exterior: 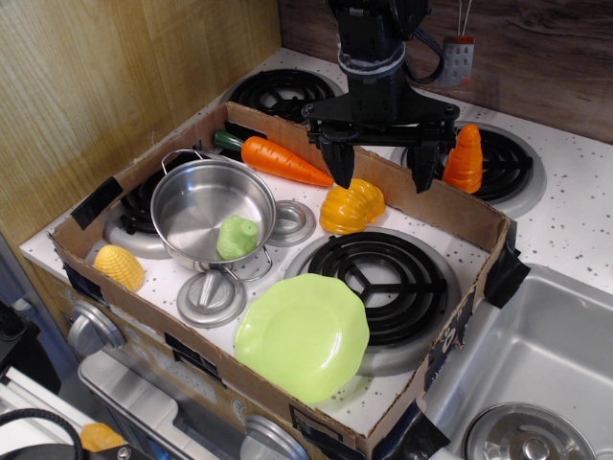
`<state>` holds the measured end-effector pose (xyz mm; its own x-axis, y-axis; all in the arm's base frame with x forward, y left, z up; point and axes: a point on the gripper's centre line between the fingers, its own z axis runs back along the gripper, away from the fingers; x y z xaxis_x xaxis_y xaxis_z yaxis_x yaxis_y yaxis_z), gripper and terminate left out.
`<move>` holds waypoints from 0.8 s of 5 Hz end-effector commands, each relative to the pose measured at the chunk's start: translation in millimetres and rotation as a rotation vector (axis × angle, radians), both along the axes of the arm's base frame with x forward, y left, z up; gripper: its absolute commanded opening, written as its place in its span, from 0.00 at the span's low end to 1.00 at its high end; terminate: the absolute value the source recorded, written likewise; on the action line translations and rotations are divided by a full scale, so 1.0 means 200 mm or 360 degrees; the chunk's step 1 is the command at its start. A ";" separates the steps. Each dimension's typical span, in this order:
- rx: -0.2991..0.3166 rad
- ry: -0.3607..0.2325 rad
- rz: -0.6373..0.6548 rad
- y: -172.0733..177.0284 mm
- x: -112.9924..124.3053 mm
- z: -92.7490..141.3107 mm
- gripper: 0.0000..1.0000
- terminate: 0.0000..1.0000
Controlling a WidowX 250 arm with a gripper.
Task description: Take broccoli out of pan
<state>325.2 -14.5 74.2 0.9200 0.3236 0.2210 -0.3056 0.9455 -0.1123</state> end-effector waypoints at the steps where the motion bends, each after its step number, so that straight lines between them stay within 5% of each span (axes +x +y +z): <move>1: 0.0000 0.0000 0.0000 0.00 0.00 0.00 1.00 0.00; 2: 0.0113 -0.0096 0.0193 0.02 -0.01 0.08 1.00 0.00; 4: 0.0079 -0.0114 0.0420 0.12 -0.07 0.09 1.00 0.00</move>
